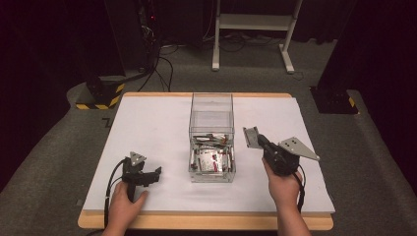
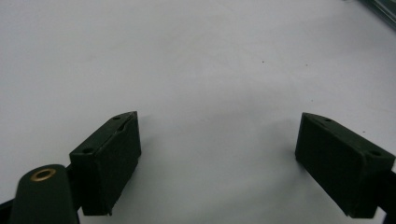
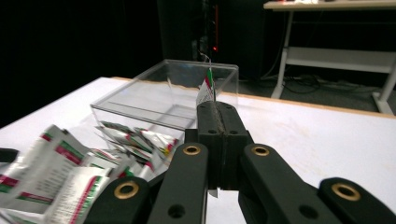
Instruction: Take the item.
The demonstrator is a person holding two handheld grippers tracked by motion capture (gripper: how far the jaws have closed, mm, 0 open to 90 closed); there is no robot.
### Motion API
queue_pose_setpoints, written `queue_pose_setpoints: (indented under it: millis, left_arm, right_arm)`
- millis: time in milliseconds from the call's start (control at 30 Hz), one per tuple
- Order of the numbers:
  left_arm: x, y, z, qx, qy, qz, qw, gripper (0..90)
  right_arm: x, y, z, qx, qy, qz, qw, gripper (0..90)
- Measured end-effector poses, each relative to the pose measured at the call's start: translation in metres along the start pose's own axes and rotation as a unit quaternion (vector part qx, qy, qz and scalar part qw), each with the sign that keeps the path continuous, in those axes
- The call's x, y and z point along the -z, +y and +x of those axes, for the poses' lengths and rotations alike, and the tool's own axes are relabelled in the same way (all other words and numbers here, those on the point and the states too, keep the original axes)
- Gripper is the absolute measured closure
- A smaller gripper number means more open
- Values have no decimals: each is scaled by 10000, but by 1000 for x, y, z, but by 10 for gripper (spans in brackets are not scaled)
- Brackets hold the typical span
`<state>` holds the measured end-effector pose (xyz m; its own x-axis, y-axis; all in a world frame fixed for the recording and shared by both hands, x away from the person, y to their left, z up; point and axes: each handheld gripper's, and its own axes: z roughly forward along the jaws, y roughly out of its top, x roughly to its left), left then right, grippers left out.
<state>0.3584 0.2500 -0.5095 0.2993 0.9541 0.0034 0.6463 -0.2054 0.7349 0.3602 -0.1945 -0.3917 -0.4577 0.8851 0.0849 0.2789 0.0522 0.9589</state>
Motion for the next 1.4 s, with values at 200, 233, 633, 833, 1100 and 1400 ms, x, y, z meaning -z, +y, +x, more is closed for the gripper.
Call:
queue_pose_setpoints:
  millis: [200, 233, 633, 833, 1100, 1400]
  left_arm:
    - [0, 0, 0, -1, 0, 0, 10000, 144]
    - [0, 0, 0, 1, 0, 0, 10000, 144]
    - [0, 0, 0, 0, 0, -1, 10000, 144]
    - [0, 0, 0, -1, 1, 0, 10000, 144]
    - [0, 0, 0, 0, 0, -1, 10000, 144]
    - [0, 0, 0, 2, 0, 2, 10000, 144]
  right_arm:
    - [-9, -8, -8, -11, -149, 158, 9998, 900]
    - [-10, -9, -10, -26, -168, 188, 9997, 900]
    - [-31, -26, -21, -104, -330, 528, 9980, 900]
    - [-44, -35, -25, -146, -355, 738, 9965, 900]
    - [-55, -44, -29, -200, -409, 918, 9947, 900]
    - [-62, -52, -35, -248, -525, 1064, 9926, 900]
